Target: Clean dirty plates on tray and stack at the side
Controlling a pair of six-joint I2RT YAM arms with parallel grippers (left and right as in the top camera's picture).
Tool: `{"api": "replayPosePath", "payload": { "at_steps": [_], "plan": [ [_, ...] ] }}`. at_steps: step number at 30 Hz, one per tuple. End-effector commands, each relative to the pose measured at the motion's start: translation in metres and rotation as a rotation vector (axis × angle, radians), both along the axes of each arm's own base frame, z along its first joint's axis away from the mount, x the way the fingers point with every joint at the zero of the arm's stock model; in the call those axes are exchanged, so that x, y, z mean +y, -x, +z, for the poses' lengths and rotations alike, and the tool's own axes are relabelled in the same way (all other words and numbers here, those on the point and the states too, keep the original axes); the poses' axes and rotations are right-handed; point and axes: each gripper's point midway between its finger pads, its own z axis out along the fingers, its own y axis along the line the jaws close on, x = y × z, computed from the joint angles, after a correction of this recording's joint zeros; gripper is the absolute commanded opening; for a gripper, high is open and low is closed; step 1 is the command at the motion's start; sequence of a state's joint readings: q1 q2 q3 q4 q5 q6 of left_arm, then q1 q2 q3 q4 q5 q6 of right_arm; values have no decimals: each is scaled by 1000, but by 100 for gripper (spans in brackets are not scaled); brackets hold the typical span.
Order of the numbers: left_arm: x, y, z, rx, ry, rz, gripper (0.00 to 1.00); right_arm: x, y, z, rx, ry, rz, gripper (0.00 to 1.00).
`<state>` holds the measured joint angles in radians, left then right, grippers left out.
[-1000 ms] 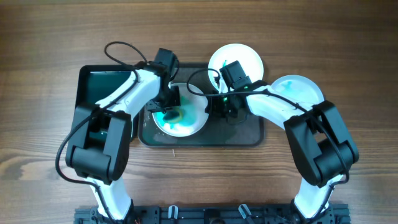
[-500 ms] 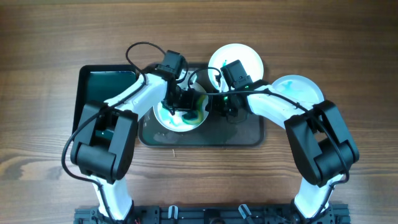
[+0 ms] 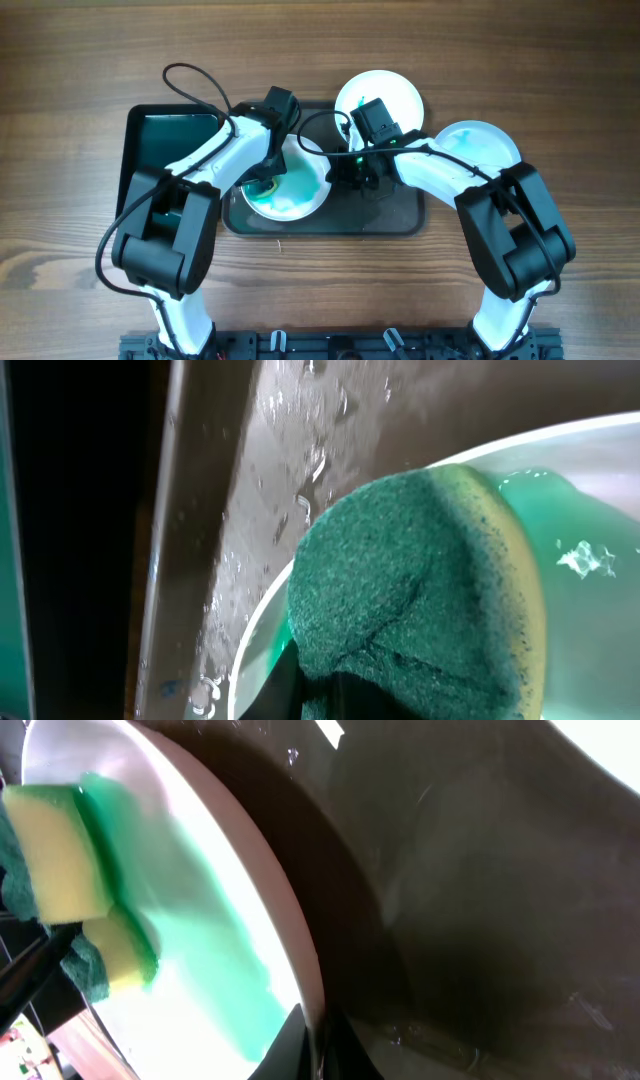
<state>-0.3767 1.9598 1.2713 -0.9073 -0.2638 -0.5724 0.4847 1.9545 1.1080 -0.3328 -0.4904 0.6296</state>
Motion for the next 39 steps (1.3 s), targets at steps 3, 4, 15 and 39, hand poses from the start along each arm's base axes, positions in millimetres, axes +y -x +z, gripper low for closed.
{"api": "replayPosePath", "payload": {
  "at_steps": [3, 4, 15, 39],
  "plan": [
    [-43, 42, -23, 251, 325, -210, 4, -4, -4, -1, 2, 4, -13, 4],
    [-57, 46, -21, 273, 412, -269, 4, -4, -4, -1, 2, 4, -13, 4],
    [-116, 24, 28, 193, 833, -475, 4, -4, -4, -1, 2, 5, -12, 4],
    [0, -71, 82, -62, 488, -175, 4, -86, -14, 96, -540, 725, -61, 5]
  ]
}}
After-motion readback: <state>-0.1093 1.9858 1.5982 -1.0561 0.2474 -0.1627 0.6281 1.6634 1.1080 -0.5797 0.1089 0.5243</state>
